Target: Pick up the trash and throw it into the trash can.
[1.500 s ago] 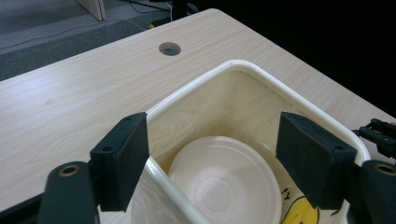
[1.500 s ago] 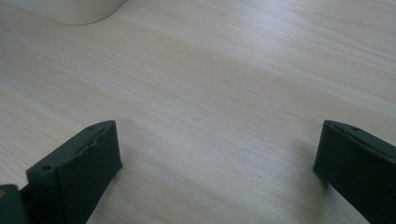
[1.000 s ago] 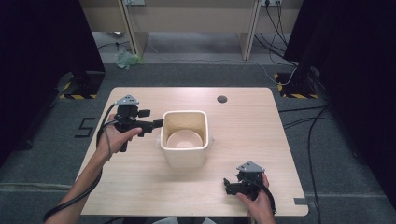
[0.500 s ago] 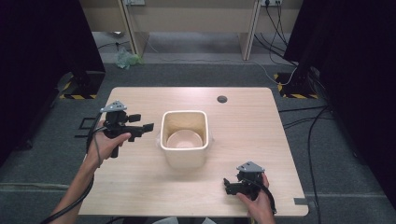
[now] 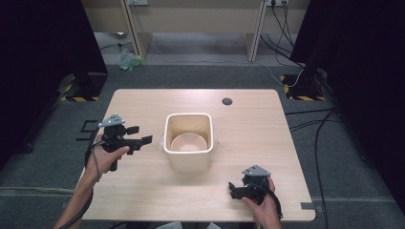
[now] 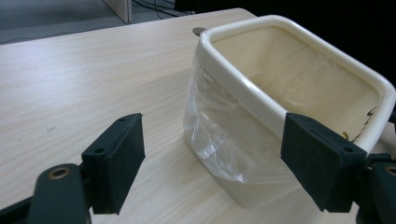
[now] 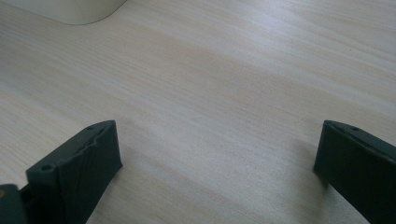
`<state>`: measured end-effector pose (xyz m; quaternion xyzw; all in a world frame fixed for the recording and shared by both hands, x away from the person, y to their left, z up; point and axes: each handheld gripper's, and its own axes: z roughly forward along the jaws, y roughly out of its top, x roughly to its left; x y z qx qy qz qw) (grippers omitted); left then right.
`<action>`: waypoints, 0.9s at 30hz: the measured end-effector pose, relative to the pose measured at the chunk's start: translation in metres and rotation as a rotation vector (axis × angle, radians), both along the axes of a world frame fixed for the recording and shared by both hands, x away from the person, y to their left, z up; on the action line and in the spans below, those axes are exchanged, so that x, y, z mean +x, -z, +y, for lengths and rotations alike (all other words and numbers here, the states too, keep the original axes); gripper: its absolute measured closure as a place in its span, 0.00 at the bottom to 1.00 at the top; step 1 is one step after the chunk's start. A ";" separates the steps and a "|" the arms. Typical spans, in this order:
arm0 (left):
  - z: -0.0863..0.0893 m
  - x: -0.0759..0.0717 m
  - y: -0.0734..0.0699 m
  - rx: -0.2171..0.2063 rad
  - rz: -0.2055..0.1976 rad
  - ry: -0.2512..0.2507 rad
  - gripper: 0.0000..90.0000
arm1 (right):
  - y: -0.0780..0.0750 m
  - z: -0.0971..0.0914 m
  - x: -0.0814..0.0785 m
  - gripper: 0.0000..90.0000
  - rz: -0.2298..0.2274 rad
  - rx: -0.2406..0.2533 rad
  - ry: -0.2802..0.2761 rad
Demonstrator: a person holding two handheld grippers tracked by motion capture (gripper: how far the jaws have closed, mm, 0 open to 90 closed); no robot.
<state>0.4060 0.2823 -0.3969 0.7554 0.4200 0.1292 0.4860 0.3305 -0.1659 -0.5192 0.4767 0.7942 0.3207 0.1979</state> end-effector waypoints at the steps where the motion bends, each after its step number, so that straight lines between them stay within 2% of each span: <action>1: 0.000 -0.001 0.002 0.000 0.001 -0.001 0.23 | 0.000 0.000 0.000 0.01 0.001 0.001 0.000; 13: 0.002 -0.008 0.024 0.010 -0.002 -0.016 0.23 | 0.000 0.000 0.000 0.01 0.001 0.001 0.000; 27: 0.007 -0.018 0.041 0.021 -0.007 -0.030 0.23 | 0.000 0.000 0.000 0.01 0.000 0.002 0.001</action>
